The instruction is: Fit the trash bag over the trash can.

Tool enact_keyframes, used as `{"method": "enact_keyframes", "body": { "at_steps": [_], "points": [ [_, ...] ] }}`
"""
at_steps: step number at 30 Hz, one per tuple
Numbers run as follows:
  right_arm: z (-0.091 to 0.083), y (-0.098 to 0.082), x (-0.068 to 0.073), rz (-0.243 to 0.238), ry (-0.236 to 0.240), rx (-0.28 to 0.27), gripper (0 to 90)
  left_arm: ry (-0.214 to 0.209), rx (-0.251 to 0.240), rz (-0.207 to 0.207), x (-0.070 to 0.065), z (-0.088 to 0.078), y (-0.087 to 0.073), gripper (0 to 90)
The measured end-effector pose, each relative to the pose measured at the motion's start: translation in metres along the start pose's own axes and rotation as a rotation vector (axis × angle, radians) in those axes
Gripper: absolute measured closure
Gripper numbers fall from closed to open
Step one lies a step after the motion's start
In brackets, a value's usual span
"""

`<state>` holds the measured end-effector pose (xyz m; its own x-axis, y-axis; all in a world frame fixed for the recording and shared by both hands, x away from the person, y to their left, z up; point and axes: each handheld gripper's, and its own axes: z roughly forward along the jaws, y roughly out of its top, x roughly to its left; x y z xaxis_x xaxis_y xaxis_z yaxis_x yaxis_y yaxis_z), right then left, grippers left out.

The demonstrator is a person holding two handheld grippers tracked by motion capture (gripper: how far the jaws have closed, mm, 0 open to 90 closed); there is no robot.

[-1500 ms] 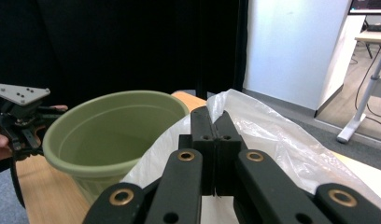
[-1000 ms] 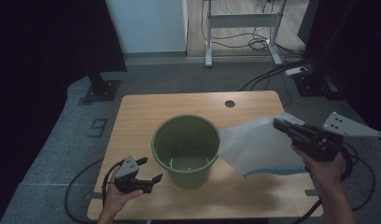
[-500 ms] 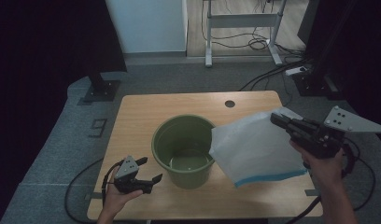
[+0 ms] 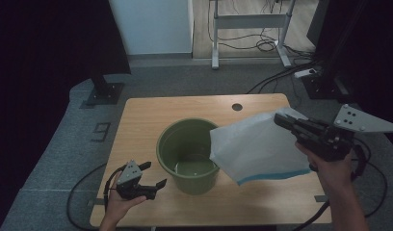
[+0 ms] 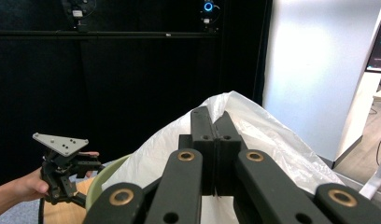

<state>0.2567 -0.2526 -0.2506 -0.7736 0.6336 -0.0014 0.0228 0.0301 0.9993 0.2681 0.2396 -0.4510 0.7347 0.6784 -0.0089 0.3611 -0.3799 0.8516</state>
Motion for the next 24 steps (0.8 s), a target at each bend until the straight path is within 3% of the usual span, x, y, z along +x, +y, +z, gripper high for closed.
{"method": "enact_keyframes", "body": {
  "at_steps": [24],
  "points": [
    [0.026, 0.036, 0.025, -0.050, 0.065, -0.020, 89.1, 0.002, -0.005, 0.000, 0.001, -0.002, -0.001, 13.8]
  ]
}}
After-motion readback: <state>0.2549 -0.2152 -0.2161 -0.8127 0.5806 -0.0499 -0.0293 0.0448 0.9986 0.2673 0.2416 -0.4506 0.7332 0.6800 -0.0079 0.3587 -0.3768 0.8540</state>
